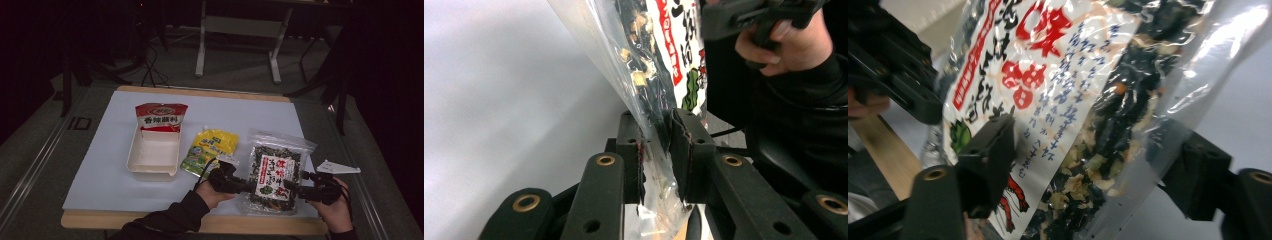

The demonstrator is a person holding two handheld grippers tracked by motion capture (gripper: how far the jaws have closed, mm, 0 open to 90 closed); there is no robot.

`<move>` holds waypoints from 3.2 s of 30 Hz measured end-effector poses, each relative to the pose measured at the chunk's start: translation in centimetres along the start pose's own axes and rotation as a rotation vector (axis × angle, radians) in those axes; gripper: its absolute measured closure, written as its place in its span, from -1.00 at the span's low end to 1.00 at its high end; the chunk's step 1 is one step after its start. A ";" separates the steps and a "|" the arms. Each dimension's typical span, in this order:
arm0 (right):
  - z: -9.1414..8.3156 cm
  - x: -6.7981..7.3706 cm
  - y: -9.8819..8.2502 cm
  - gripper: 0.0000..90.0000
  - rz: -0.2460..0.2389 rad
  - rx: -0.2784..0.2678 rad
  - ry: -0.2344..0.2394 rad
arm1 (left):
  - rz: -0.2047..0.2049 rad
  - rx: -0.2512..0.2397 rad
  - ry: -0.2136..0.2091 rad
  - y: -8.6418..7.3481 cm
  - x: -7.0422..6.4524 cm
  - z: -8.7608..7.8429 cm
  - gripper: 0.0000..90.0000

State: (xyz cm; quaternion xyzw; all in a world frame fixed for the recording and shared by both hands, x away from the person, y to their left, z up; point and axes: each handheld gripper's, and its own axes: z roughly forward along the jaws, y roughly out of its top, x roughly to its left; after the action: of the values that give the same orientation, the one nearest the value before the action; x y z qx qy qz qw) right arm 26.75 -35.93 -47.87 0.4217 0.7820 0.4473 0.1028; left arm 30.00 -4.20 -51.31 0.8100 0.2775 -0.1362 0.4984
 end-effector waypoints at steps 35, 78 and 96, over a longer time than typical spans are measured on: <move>-0.2 2.4 4.8 0.04 -0.145 -0.092 0.049 | 0.134 -0.078 0.082 0.4 -0.6 -3.9 0.73; 0.9 4.9 5.9 0.32 -0.253 -0.089 0.095 | 0.224 -0.121 0.077 1.8 -1.6 -6.9 0.55; 0.3 3.7 5.8 -0.23 -0.198 -0.139 0.084 | 0.225 -0.149 0.052 2.1 -1.3 -8.6 0.71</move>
State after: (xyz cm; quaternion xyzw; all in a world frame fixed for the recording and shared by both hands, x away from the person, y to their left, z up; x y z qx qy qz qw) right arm 27.89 -31.49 -42.69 0.3153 0.7906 0.5052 0.1425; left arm 29.77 2.22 -45.13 0.7999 0.2070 -0.0375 0.5620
